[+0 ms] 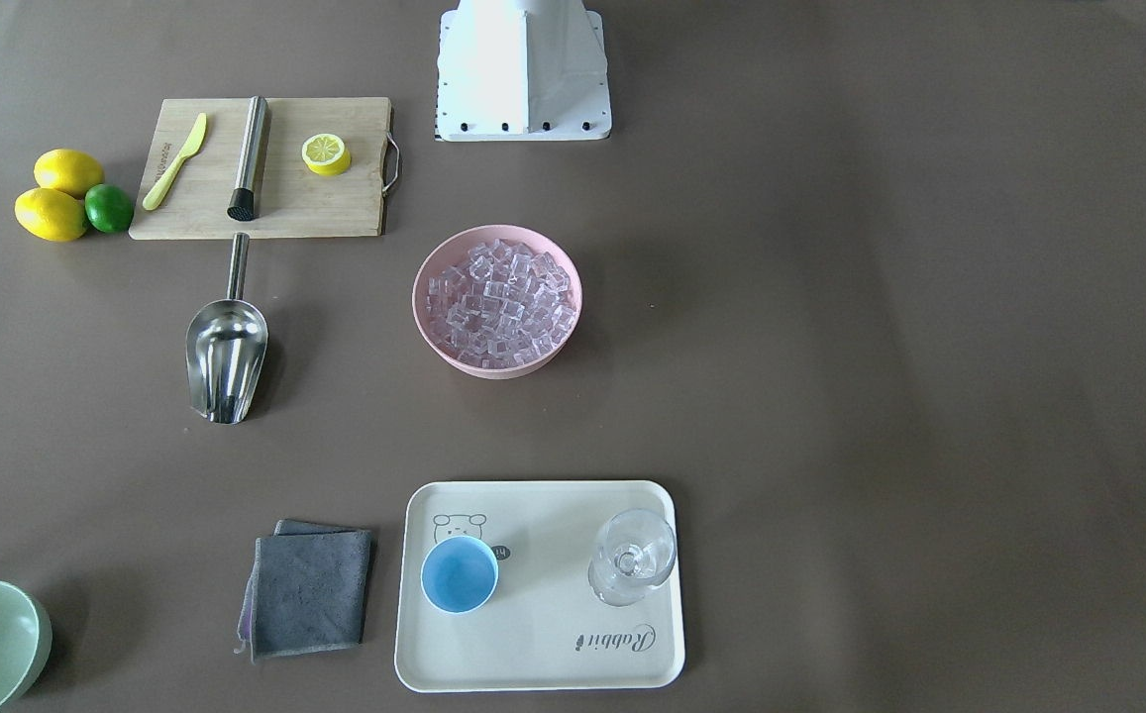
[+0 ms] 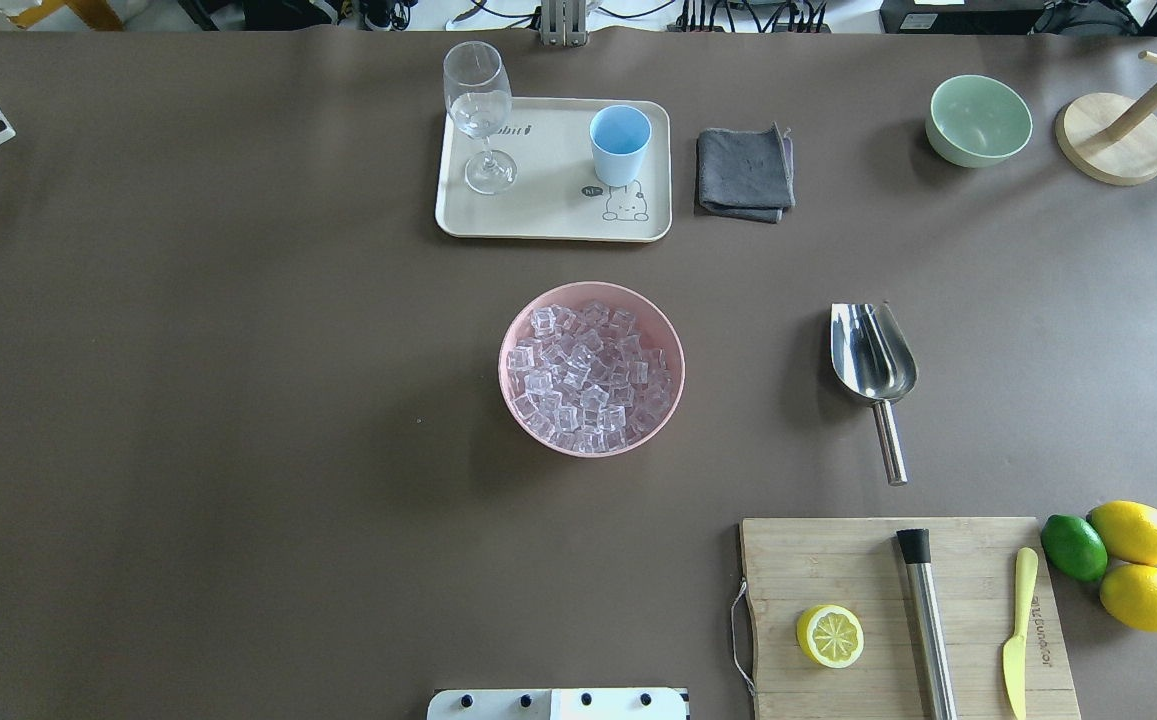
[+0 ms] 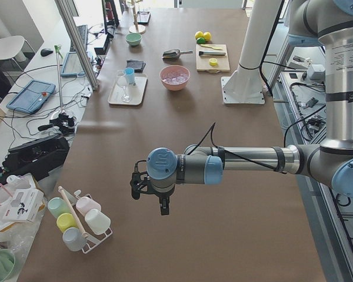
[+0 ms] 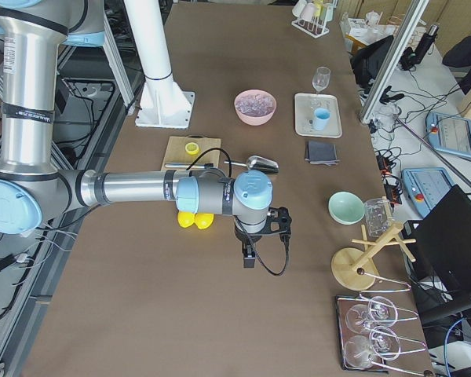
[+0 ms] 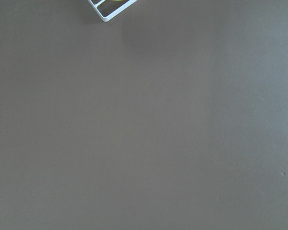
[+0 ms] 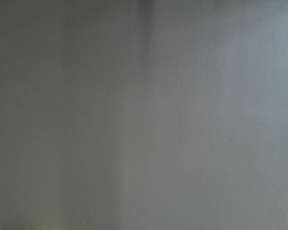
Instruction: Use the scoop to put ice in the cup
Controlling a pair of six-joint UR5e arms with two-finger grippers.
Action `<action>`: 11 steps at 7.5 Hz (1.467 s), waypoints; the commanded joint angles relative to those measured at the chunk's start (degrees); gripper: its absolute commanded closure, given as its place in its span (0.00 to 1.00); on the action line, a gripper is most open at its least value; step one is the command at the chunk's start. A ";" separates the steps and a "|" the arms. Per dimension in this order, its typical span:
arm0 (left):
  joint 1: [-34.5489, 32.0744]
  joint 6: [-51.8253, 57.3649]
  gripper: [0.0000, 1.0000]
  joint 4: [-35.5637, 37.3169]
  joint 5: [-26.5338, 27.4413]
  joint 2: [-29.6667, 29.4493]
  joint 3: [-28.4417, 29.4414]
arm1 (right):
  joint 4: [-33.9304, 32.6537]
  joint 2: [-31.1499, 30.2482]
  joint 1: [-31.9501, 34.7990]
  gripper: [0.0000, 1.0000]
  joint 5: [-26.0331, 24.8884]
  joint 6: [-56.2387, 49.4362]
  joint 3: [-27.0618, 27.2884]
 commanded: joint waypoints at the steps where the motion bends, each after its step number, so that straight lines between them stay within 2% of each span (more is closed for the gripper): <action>1: -1.77 3.85 0.02 2.57 -0.01 -0.30 -0.35 | 0.00 0.00 0.00 0.00 0.09 0.03 -0.26; 8: -1.77 3.49 0.02 2.49 0.16 -0.22 -0.18 | 0.00 0.18 0.00 0.00 0.70 0.11 0.26; 11: -1.60 3.41 0.02 2.40 0.16 -0.30 -0.27 | 0.97 0.44 -1.92 0.00 0.79 -0.15 4.81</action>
